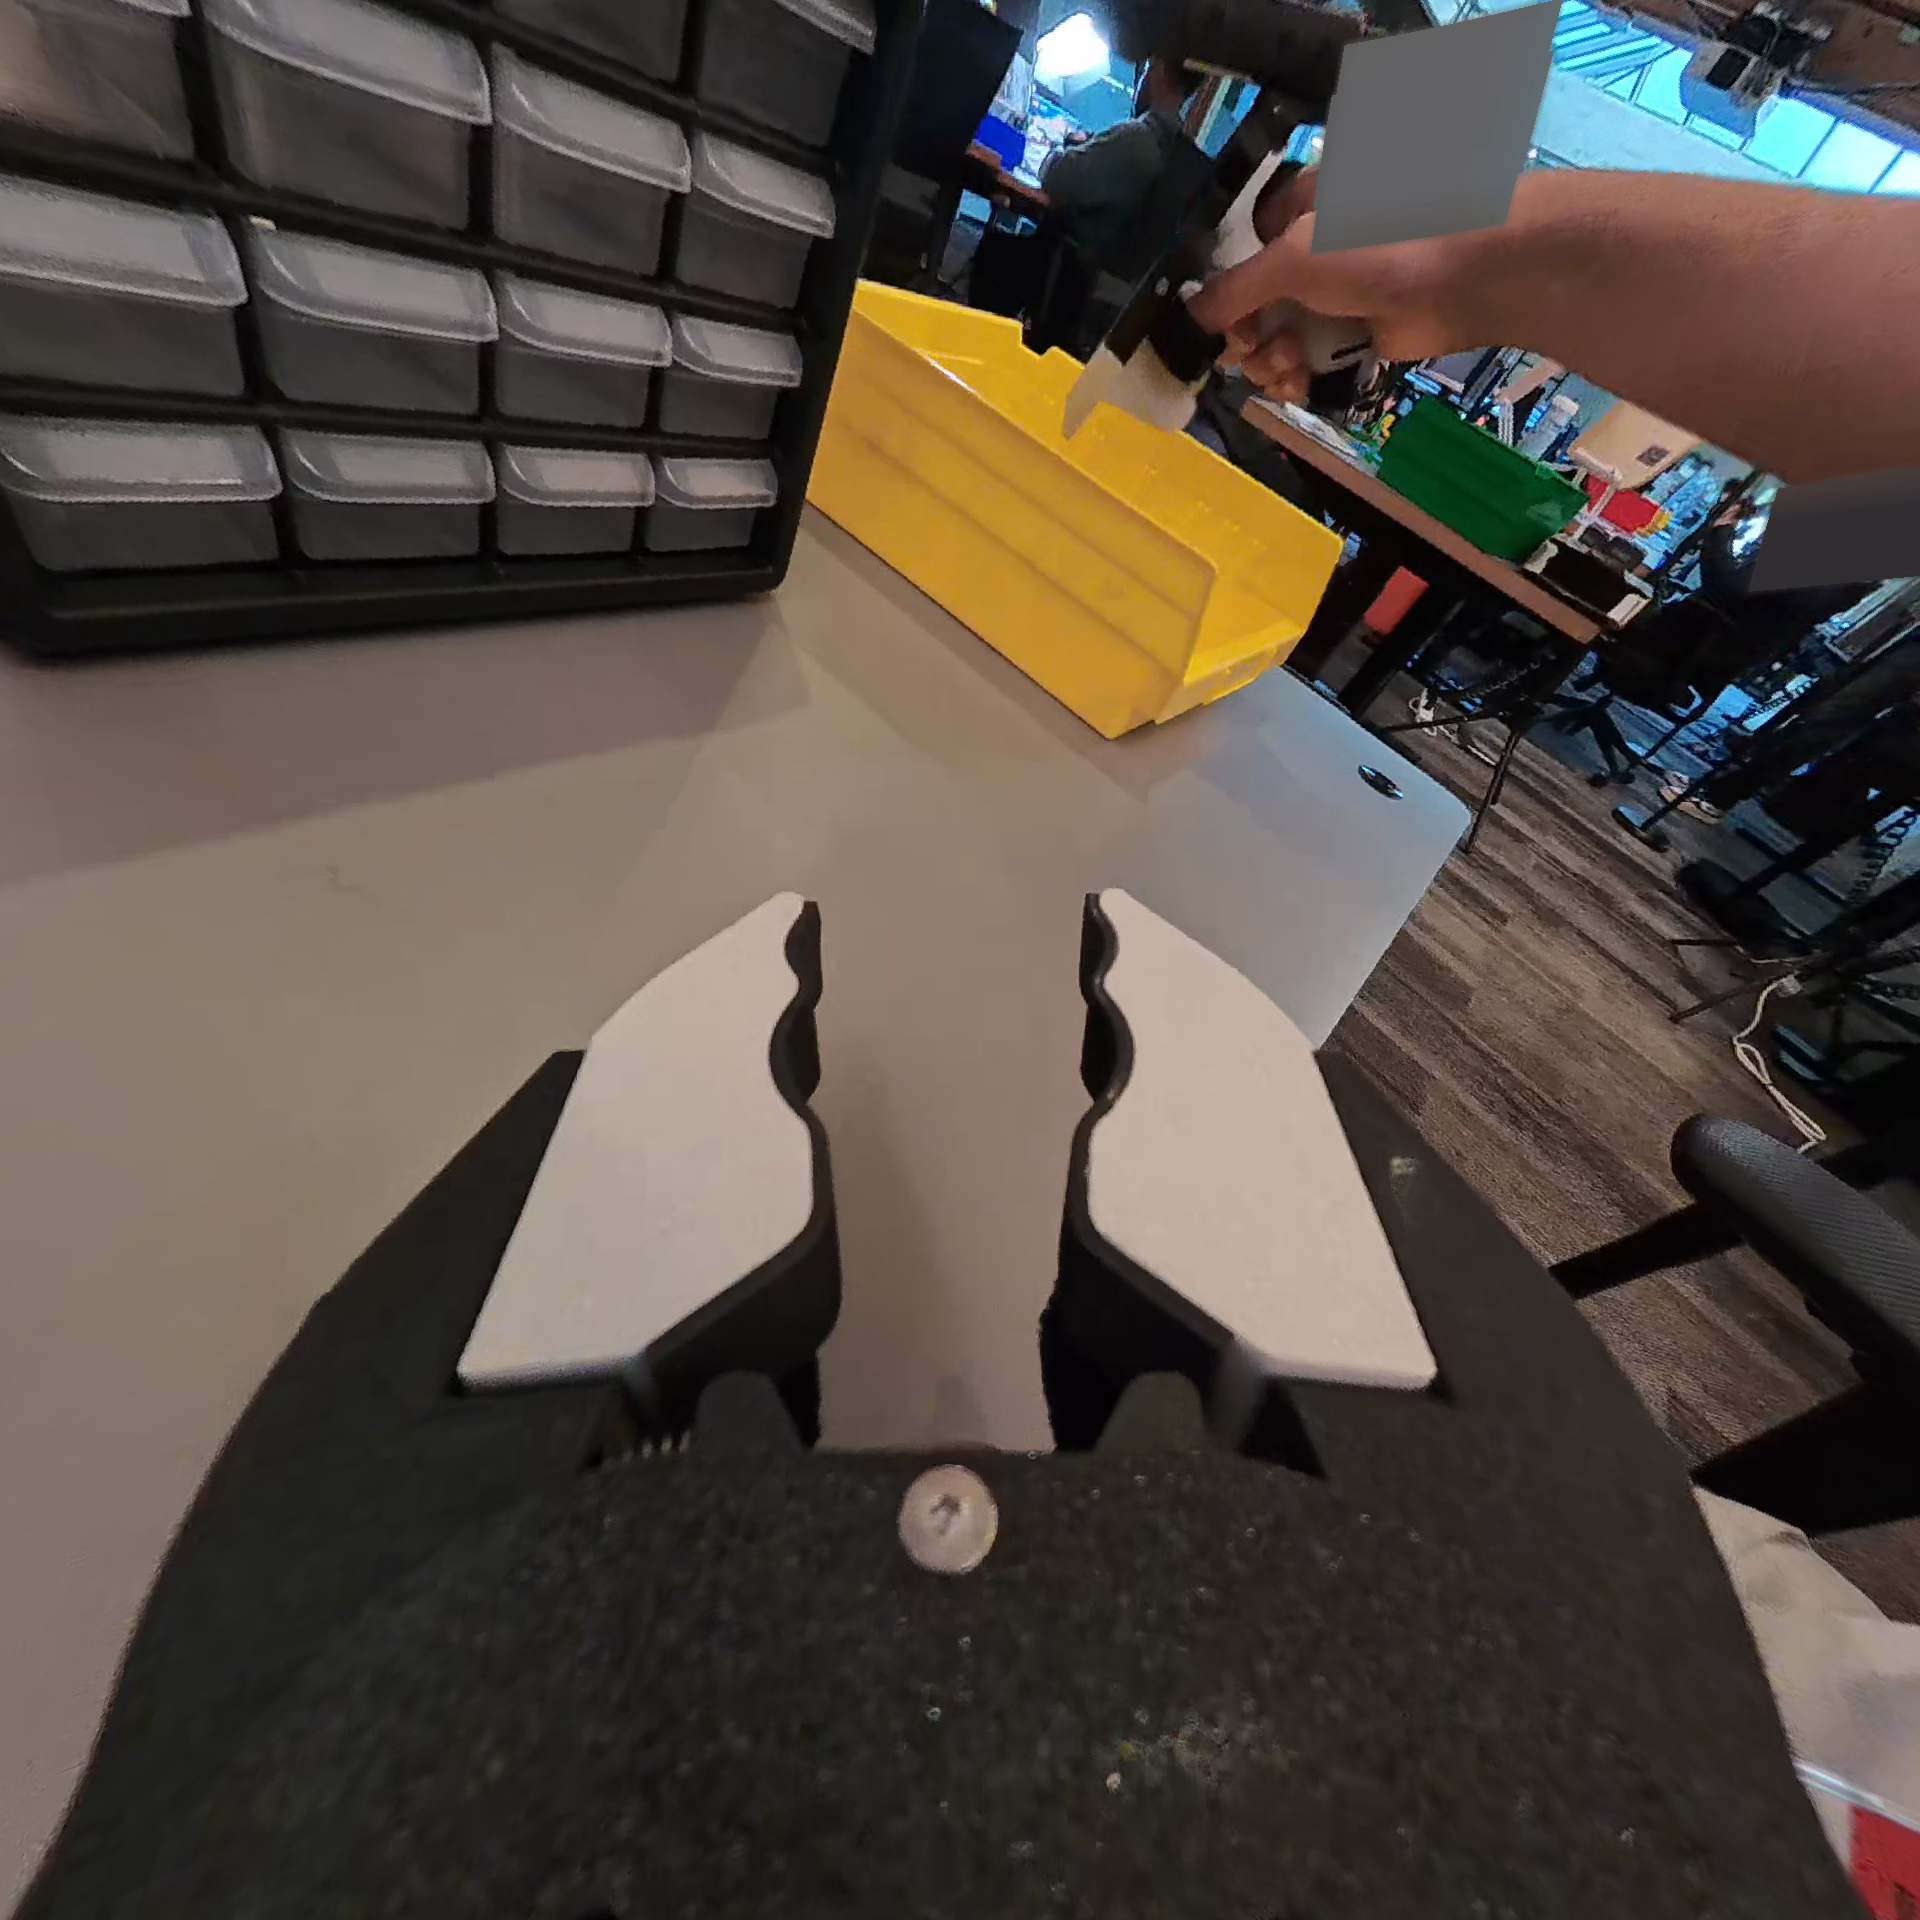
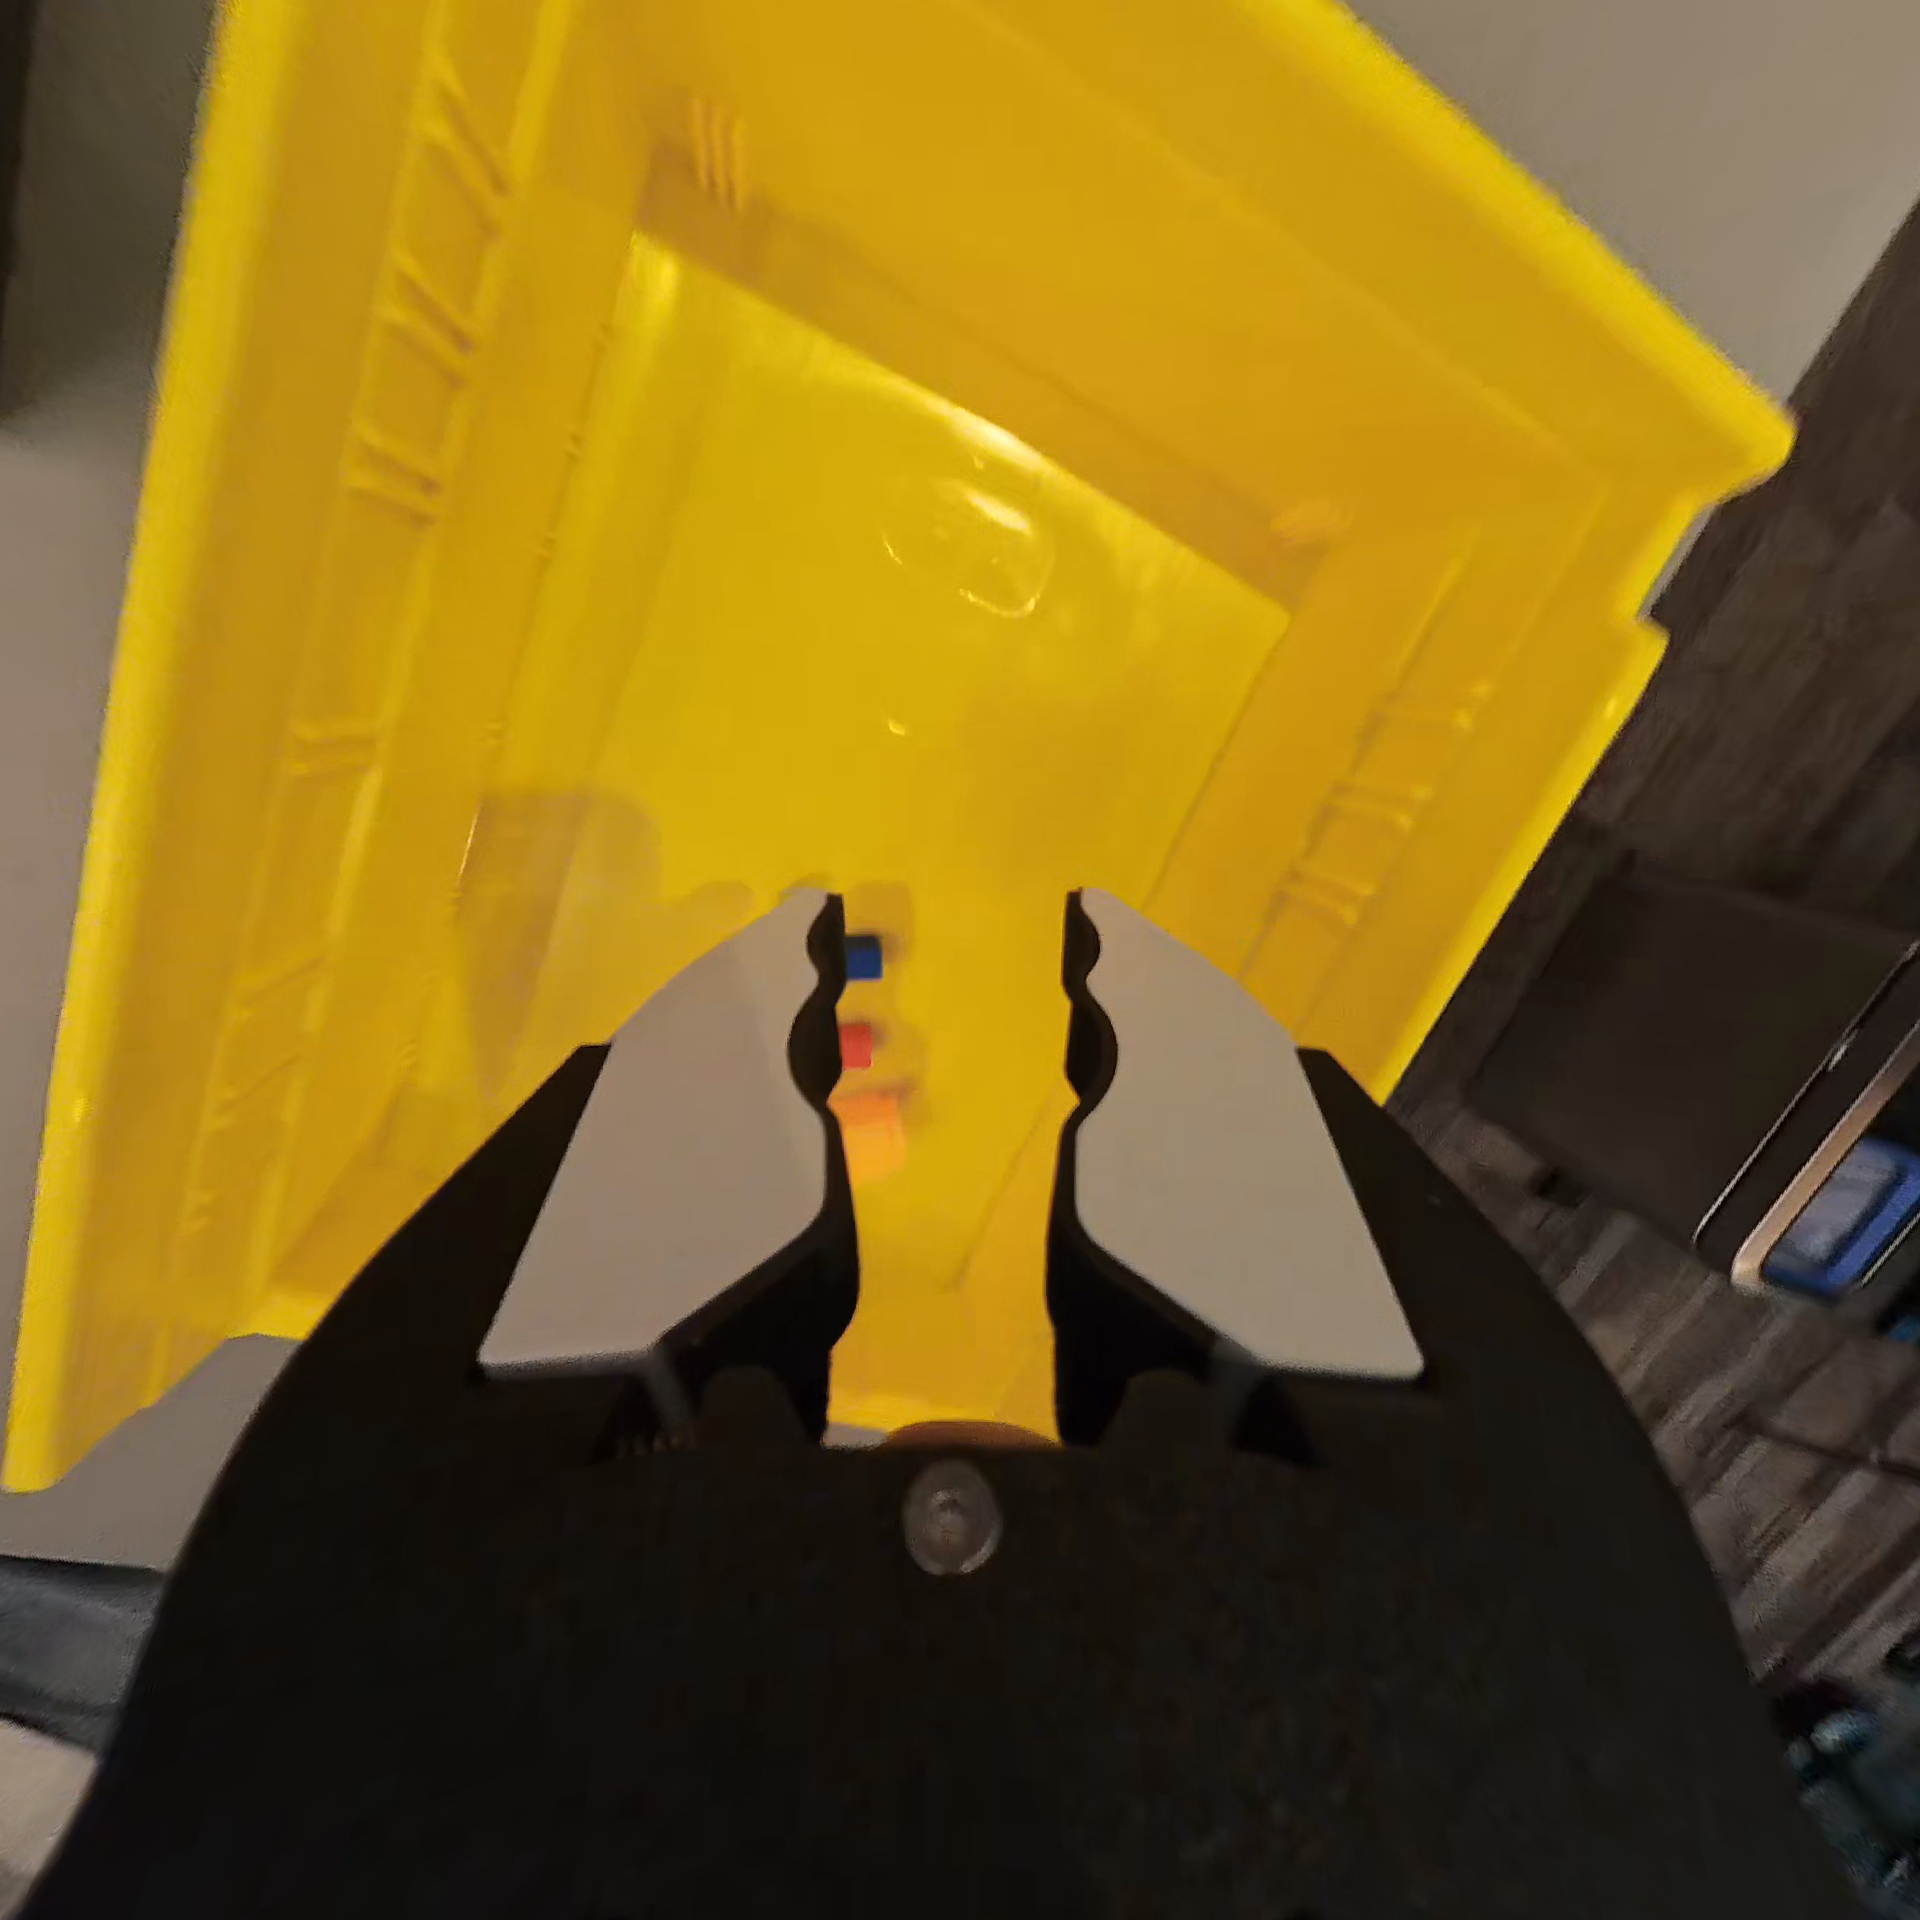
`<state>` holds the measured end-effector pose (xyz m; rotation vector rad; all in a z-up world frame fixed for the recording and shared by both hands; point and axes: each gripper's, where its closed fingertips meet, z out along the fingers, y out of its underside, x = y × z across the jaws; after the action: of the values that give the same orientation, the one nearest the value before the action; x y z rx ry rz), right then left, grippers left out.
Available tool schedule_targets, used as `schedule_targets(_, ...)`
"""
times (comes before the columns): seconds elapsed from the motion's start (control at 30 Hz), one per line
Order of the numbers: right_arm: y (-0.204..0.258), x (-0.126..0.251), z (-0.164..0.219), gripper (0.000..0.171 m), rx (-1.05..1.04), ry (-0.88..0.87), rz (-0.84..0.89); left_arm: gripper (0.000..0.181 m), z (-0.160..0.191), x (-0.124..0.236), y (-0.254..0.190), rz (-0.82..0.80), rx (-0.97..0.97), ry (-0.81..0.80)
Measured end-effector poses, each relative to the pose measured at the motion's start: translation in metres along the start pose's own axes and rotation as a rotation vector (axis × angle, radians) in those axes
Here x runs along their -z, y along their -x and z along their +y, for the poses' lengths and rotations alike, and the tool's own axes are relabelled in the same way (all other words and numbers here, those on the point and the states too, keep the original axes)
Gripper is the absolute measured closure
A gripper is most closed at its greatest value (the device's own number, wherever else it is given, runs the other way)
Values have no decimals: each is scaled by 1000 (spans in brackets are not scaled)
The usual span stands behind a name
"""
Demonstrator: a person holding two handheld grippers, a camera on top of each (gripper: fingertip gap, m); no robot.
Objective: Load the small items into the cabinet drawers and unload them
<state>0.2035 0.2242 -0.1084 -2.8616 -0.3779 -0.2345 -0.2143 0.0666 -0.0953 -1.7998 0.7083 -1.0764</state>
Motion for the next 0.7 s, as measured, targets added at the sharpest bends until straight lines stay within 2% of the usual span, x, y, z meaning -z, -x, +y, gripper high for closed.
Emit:
schedule_targets(0.1, 8, 3, 17, 131, -120, 75, 0, 134, -1, -1, -3, -6, -15, -7)
schedule_targets(0.3, 16, 10, 22, 129, -97, 80, 66, 134, 0, -8, -6, -45, -92, 9)
schedule_targets(0.43, 27, 2, 20, 129, -170, 42, 19, 134, 3, -12, -8, -42, -97, 13)
schedule_targets(0.57, 20, 0, 17, 130, -143, 2, 75, 133, 1, -13, -5, -55, -77, -10)
schedule_targets(0.7, 10, 8, 6, 133, -139, -147, 79, 129, -14, -5, 4, -136, -133, -66)
